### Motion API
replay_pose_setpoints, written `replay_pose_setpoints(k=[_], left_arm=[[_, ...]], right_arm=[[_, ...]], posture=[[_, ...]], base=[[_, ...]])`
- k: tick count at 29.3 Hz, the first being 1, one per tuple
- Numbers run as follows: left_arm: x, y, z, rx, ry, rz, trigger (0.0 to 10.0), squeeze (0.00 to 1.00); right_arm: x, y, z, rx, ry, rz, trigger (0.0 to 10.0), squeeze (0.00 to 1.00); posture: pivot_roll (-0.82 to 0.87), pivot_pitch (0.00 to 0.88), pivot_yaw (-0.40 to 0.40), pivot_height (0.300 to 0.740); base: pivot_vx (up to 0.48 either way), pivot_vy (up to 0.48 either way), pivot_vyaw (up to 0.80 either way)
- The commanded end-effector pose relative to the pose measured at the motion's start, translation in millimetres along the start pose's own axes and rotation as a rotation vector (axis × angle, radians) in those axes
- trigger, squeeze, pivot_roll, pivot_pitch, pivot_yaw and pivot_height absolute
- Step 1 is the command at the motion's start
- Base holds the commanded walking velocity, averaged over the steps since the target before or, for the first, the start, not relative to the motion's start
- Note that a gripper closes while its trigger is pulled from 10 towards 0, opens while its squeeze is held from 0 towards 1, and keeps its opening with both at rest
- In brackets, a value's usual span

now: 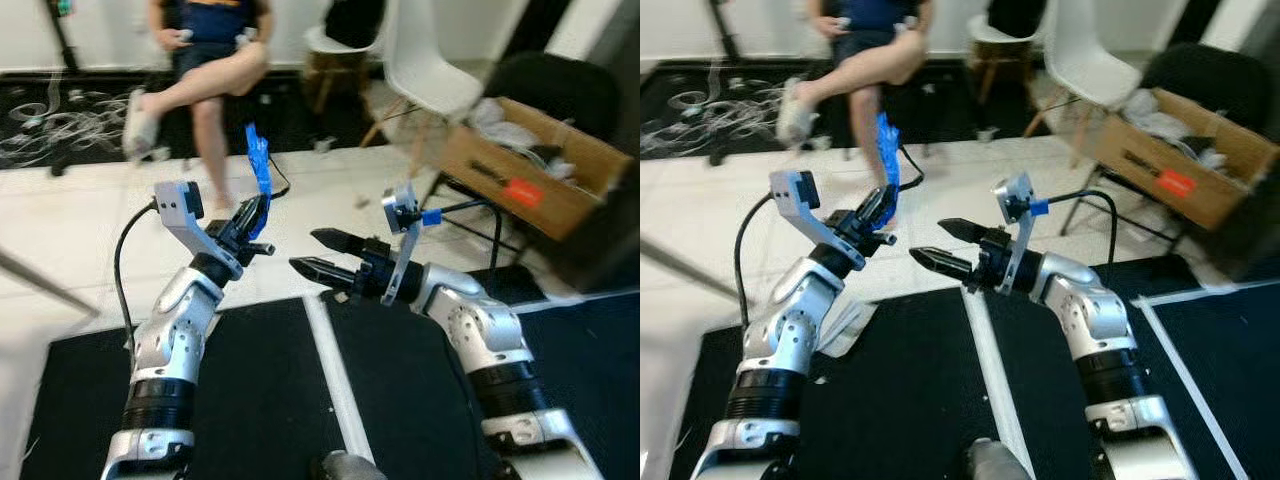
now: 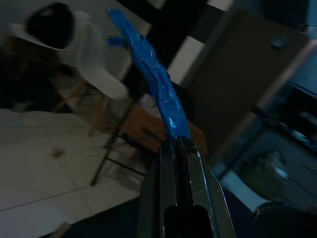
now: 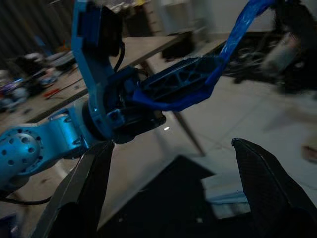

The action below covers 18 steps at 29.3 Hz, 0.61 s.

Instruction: Picking trash to rubbish bin

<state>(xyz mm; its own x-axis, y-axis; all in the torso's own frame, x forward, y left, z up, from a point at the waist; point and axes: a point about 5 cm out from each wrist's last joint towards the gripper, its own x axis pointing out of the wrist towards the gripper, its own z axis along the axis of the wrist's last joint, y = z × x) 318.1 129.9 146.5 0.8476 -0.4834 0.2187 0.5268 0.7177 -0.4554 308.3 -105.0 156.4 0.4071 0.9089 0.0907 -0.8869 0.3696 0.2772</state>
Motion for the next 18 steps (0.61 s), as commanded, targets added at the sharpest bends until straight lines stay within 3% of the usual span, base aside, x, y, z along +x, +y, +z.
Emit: replay_pose_setpoints(k=[1,18], left_arm=[[-1.5,0.8,-3.4,-0.010,0.010,0.003,10.0,0.00],[-2.1,0.4,-4.3,-0.010,0.010,-0.002,10.0,0.00]], right_arm=[[-0.2,0.6,-2.8,0.014,0.001,0.002,10.0,0.00],[-0.5,0.7,-4.2,0.014,0.006,0.004,10.0,0.00]], posture=[[0.02,0.000,-0.043,0.740],[0.02,0.000,-0.046,0.740]], base=[[0.000,0.000,-0.77],[0.000,0.000,-0.77]])
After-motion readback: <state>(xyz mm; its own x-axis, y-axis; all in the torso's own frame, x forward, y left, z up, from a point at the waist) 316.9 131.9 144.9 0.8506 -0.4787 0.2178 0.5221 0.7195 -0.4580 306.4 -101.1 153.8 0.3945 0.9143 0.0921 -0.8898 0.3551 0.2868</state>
